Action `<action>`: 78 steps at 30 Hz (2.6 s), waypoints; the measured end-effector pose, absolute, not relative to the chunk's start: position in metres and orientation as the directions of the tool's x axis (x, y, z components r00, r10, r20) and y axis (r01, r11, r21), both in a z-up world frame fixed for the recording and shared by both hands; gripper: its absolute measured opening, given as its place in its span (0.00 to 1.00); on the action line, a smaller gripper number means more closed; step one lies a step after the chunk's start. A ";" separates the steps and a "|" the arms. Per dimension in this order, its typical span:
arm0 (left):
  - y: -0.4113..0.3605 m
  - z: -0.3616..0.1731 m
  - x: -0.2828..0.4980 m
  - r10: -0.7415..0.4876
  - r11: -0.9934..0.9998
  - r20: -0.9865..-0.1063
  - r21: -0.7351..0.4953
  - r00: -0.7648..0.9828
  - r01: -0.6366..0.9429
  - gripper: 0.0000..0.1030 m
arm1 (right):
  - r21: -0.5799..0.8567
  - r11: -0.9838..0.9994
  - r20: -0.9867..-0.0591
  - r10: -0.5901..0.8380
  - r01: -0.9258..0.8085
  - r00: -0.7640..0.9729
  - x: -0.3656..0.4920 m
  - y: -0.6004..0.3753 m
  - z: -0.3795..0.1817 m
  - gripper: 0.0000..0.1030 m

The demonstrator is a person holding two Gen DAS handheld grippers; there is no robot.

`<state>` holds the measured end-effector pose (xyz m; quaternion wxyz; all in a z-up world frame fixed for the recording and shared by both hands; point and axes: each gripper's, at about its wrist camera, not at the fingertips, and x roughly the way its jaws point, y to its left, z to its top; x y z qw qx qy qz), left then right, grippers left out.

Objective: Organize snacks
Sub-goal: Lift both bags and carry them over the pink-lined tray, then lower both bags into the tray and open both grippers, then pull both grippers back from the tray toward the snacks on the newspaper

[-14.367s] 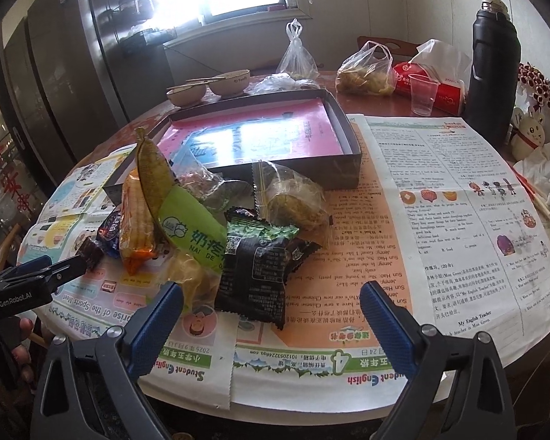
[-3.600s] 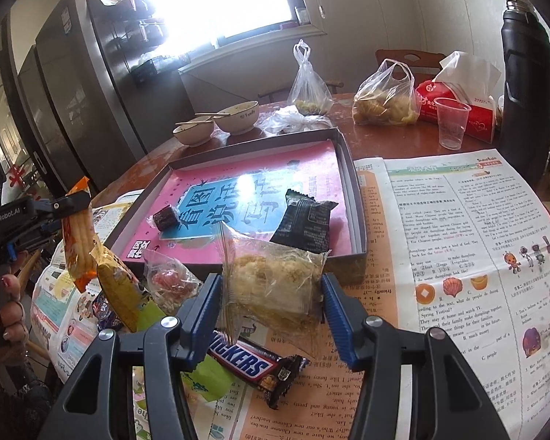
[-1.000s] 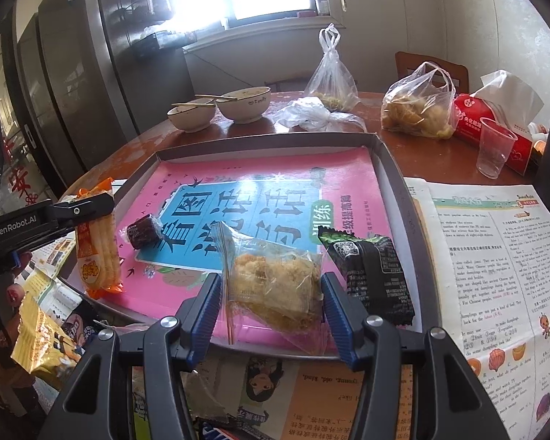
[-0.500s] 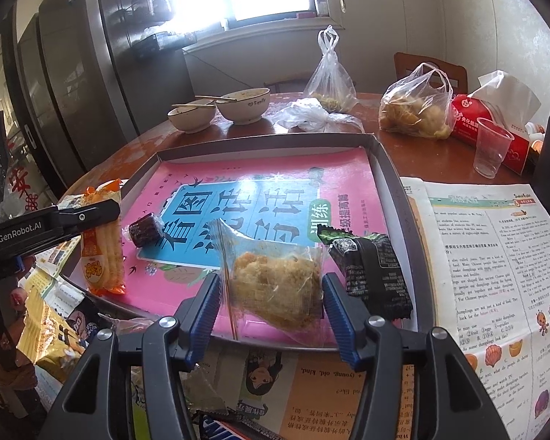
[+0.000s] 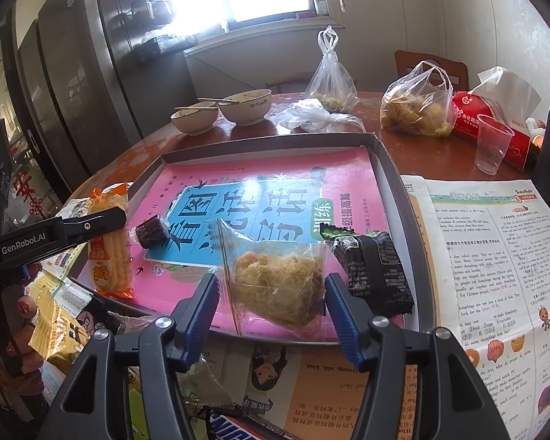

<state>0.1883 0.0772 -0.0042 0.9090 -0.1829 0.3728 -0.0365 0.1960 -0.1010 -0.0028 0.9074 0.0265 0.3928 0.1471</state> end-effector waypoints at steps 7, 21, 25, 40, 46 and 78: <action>0.075 -0.004 0.187 -0.213 0.930 -0.666 -0.362 0.715 -0.060 0.32 | 0.161 0.956 -0.707 0.284 -0.244 0.648 0.195 -0.100 -0.002 0.60; 0.075 -0.002 0.186 -0.205 0.935 -0.672 -0.350 0.711 -0.062 0.37 | 0.165 0.958 -0.707 0.280 -0.233 0.650 0.193 -0.102 0.000 0.60; 0.076 -0.001 0.185 -0.196 0.939 -0.673 -0.339 0.713 -0.062 0.42 | 0.163 0.959 -0.707 0.276 -0.230 0.651 0.192 -0.102 0.001 0.61; 0.078 0.006 0.175 -0.197 0.936 -0.661 -0.347 0.724 -0.062 0.56 | 0.155 0.962 -0.694 0.269 -0.226 0.668 0.188 -0.104 0.007 0.63; 0.076 0.011 0.170 -0.190 0.943 -0.651 -0.329 0.735 -0.047 0.60 | 0.151 0.961 -0.686 0.269 -0.230 0.676 0.185 -0.103 0.012 0.65; 0.066 0.028 0.137 -0.146 0.961 -0.662 -0.270 0.735 -0.052 0.73 | 0.125 0.963 -0.636 0.262 -0.238 0.726 0.166 -0.103 0.039 0.74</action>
